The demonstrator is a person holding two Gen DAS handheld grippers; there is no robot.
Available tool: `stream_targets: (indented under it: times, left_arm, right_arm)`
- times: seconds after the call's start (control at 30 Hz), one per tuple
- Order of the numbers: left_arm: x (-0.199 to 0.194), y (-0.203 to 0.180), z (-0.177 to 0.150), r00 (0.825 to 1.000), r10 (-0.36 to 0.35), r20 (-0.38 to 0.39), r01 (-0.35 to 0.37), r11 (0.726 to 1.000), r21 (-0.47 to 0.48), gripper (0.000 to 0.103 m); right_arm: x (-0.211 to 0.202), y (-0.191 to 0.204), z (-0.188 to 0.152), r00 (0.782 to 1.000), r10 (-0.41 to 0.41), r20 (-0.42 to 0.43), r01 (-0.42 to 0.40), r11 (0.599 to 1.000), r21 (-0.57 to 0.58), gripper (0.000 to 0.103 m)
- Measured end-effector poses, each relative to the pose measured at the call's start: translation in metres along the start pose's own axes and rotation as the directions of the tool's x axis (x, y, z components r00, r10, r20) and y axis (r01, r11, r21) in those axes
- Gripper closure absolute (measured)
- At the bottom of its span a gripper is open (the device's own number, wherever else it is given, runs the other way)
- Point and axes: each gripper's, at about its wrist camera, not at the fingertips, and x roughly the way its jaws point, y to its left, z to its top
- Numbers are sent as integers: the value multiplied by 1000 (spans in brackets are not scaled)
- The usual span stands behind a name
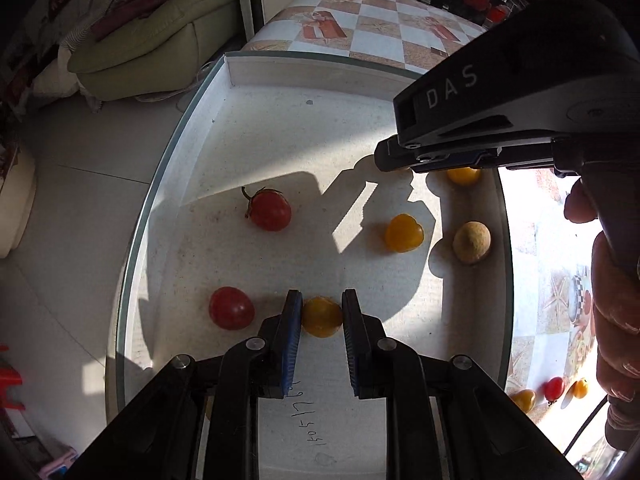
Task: Organize fruits
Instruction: 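Open left tool over the tray while right tool releases its yellow tomato, then move both open tools back over the fruits on the table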
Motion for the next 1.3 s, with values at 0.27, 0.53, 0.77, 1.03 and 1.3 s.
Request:
stream_targets:
  times: [0.27,0.53,0.77,1.03,1.3]
  left_arm:
    - [1,-4,2,1000,13,-13,-12,1000,19,79]
    - [-8,-8,1,998,55,28,-56,998,43,24]
    - [-14,-18,1,998,65,12,-65,996,64,24]
    - [-33,-44,2,998,51,45,-58,987,152,24]
    - [-50,-87,-3,999,-9,52,-3,971,237,24]
  right_arm:
    - [5,4,3,1000,-8,-7,8,1000,-19,76]
    - [-8,0,5,999,47,17,-46,999,-24,39]
    - [-44,-23,-3,985,139,102,-146,988,58,20]
    - [-87,-82,-35,982,96,165,-124,978,169,20]
    - [-104,-165,-94,993,-27,117,-12,947,321,20]
